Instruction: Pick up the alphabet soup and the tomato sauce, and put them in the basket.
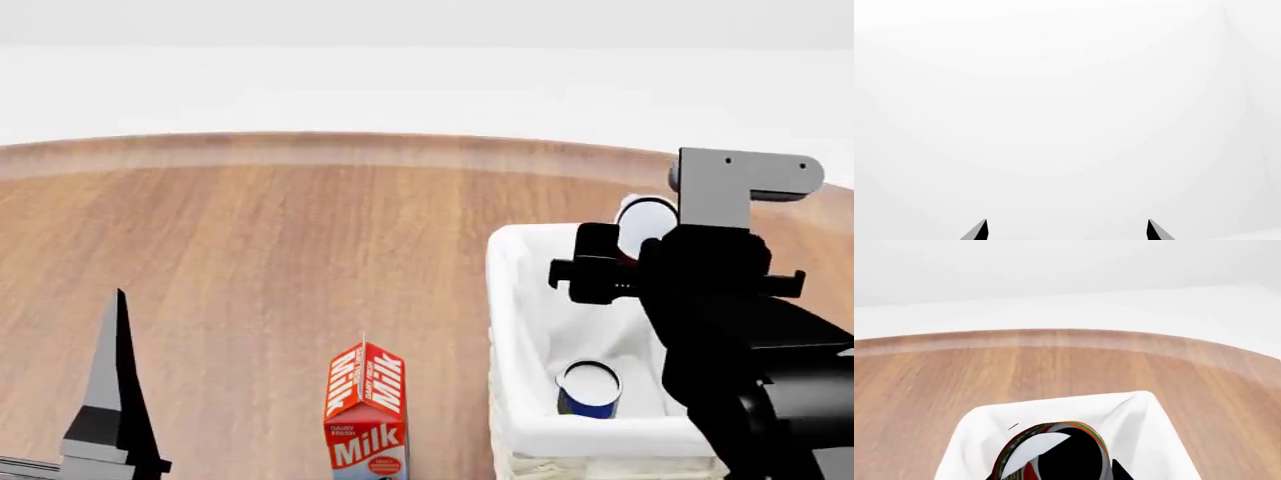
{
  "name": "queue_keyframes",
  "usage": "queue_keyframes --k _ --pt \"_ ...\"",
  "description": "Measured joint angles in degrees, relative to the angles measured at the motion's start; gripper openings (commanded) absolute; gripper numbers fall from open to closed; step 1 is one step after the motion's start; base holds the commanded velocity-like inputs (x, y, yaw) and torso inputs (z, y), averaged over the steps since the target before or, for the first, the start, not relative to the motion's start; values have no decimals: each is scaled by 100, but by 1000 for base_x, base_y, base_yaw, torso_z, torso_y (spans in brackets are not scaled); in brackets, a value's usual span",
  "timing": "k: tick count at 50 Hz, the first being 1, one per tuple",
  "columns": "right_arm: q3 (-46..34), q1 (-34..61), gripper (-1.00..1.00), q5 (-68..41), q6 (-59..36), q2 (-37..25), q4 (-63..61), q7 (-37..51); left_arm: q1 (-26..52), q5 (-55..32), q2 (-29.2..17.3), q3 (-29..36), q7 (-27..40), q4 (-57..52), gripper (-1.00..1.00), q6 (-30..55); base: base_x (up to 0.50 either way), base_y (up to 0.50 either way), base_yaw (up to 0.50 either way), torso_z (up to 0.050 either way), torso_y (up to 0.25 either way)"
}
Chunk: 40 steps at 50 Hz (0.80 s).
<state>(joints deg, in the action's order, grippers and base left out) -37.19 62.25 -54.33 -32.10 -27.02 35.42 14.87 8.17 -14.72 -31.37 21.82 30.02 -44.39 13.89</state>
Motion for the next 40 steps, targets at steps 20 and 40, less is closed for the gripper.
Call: queue_keyframes --k 20,40 --pt "-239 301 -100 195 -191 504 1219 -298 -16 -10 -18 -10 17 13 100 -41 0 0 0 0 0" --pt "-338 322 -100 275 -269 637 1590 -380 -38 -22 -52 -24 45 -18 100 -37 0 0 0 1 0"
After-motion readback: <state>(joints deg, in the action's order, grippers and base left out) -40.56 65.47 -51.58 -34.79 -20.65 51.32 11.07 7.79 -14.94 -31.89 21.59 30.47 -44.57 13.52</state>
